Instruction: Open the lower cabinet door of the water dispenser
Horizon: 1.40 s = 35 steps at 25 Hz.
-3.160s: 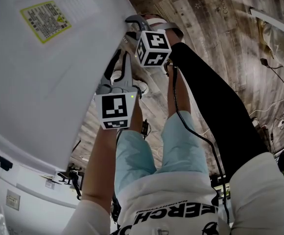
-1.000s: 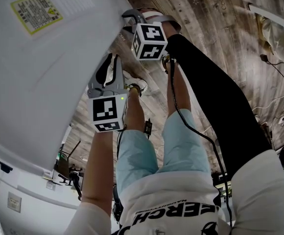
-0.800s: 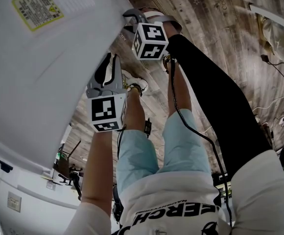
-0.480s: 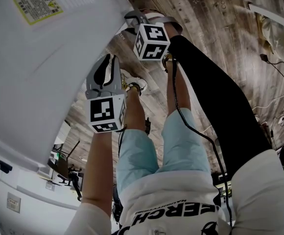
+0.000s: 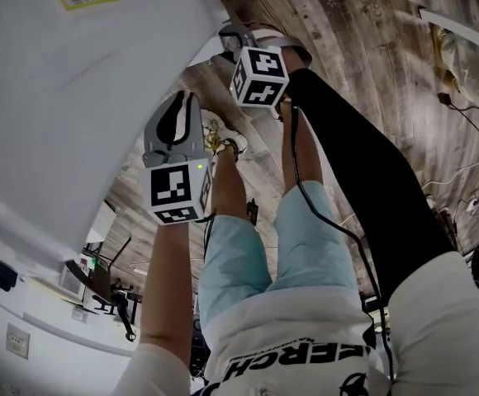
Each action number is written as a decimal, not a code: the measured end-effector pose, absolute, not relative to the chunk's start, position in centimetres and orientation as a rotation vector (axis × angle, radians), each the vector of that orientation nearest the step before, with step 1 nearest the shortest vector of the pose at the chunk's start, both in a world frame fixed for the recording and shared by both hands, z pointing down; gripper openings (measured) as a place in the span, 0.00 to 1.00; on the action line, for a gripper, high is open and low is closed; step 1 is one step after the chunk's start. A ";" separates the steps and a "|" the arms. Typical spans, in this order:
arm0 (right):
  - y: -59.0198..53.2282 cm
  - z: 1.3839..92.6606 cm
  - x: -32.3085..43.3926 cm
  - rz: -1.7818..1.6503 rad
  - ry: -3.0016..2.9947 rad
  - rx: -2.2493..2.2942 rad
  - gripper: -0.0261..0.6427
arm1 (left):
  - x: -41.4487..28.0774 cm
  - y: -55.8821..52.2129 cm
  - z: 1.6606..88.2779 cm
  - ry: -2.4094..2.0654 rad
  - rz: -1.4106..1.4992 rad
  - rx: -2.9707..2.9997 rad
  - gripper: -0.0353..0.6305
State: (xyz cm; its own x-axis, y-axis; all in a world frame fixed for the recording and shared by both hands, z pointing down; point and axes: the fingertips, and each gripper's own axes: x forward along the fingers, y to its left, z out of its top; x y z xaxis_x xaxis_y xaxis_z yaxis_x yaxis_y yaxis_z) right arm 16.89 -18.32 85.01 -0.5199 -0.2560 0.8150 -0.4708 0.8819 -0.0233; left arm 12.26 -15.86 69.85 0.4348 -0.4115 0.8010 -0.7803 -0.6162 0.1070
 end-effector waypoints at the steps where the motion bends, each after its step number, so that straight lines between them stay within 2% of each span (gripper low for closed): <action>1: -18.2 85.0 16.8 0.304 -2.137 0.524 0.30 | 12.1 -15.8 69.7 -1.009 1.048 2.225 0.14; 23: -14.5 85.5 16.2 0.509 -1.933 0.813 0.30 | 10.4 -13.9 68.3 -0.714 1.033 2.476 0.14; 35: -9.4 85.1 14.3 0.565 -1.881 0.830 0.30 | 7.6 -11.8 66.9 -0.749 1.018 2.491 0.14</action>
